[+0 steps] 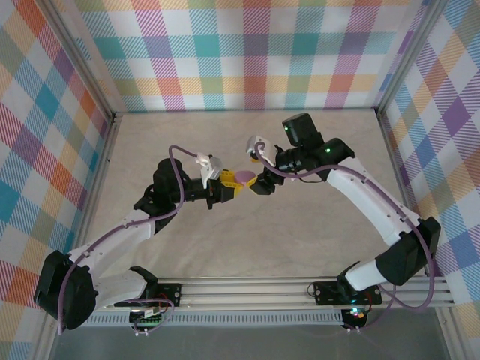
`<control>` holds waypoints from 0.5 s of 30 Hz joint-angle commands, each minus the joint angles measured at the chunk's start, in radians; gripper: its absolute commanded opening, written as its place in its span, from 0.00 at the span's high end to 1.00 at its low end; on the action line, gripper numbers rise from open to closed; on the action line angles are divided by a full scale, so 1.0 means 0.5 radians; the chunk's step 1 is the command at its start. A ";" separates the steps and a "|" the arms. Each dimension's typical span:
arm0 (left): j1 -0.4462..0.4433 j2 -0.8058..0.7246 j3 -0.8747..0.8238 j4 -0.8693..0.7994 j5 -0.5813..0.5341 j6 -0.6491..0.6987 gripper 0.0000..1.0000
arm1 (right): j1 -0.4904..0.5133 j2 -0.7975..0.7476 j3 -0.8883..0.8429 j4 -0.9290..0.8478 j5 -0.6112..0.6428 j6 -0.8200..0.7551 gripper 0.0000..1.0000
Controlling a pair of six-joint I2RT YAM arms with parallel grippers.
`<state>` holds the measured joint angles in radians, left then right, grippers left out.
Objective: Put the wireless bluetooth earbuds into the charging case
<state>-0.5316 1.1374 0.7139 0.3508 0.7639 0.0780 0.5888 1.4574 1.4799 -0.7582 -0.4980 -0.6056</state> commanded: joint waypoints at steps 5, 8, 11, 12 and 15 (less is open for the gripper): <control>0.008 -0.055 -0.038 0.013 0.075 0.033 0.81 | -0.033 0.064 0.126 0.039 0.132 0.108 0.18; 0.007 -0.060 -0.053 0.013 0.071 0.034 0.81 | -0.048 0.043 0.127 0.068 0.116 0.142 0.18; 0.008 -0.066 -0.056 0.013 0.068 0.037 0.81 | -0.060 0.045 0.139 0.078 0.140 0.168 0.18; 0.008 -0.069 -0.061 0.013 0.062 0.037 0.81 | -0.064 0.046 0.144 0.077 0.149 0.178 0.18; 0.008 -0.074 -0.063 0.006 0.061 0.040 0.81 | -0.079 0.055 0.154 0.082 0.167 0.208 0.18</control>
<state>-0.5266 1.1301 0.6960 0.3424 0.7265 0.0788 0.5758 1.4822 1.5230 -0.7700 -0.4709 -0.5335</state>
